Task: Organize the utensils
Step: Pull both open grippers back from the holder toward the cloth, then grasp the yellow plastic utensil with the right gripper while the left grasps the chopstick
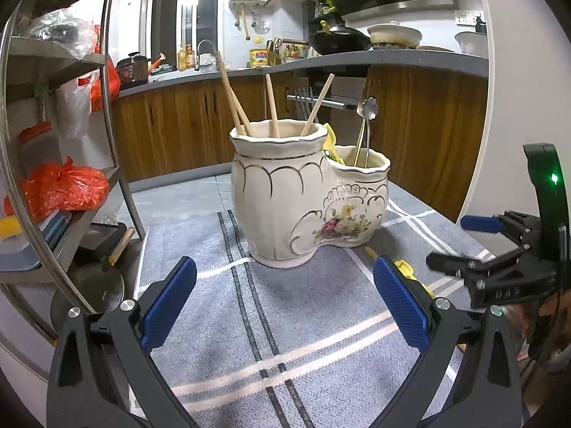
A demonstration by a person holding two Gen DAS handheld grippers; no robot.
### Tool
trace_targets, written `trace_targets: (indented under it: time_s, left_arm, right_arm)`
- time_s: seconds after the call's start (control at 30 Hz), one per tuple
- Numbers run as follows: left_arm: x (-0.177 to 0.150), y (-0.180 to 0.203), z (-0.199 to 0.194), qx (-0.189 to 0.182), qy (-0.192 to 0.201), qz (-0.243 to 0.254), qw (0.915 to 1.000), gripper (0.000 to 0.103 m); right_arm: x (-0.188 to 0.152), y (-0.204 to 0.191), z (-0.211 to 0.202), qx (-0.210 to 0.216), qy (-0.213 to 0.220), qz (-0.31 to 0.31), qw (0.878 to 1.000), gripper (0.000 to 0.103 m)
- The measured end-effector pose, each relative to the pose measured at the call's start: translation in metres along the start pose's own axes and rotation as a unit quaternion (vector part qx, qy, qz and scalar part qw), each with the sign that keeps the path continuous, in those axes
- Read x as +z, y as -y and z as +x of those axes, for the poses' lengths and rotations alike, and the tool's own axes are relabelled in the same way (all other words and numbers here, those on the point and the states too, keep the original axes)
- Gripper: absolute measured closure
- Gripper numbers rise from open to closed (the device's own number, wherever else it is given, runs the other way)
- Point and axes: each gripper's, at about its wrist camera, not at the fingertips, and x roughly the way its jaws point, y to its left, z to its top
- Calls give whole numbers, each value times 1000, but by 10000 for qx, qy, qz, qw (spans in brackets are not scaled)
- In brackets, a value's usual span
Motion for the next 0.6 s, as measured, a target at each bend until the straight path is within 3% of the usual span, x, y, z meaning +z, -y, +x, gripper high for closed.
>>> trace_targets:
  time_s: [0.07,0.13,0.33,0.5,0.6]
  left_arm:
    - [0,1,1,-2,-10,-4,10000,5]
    - [0,1,1,-4,-17,-3,10000,5]
    - [-1,4,0,-6,-17,69,10000,5]
    - [-1,8,0,-11,-13,99,9999,5]
    - [-1,9,-1,-9,-10,117,9999,5]
  right_arm:
    - [-4,-6,-1,77,-52,-82,9999,10]
    - [-7,-11,-1,122,-125,-147,9997,20]
    - [-15,-18,2,225,-376,-273,9987,36]
    - [-17,-18,4,299,-491,-285,9979,58]
    - [-16,-17,7,240,-518,-272,9980,65]
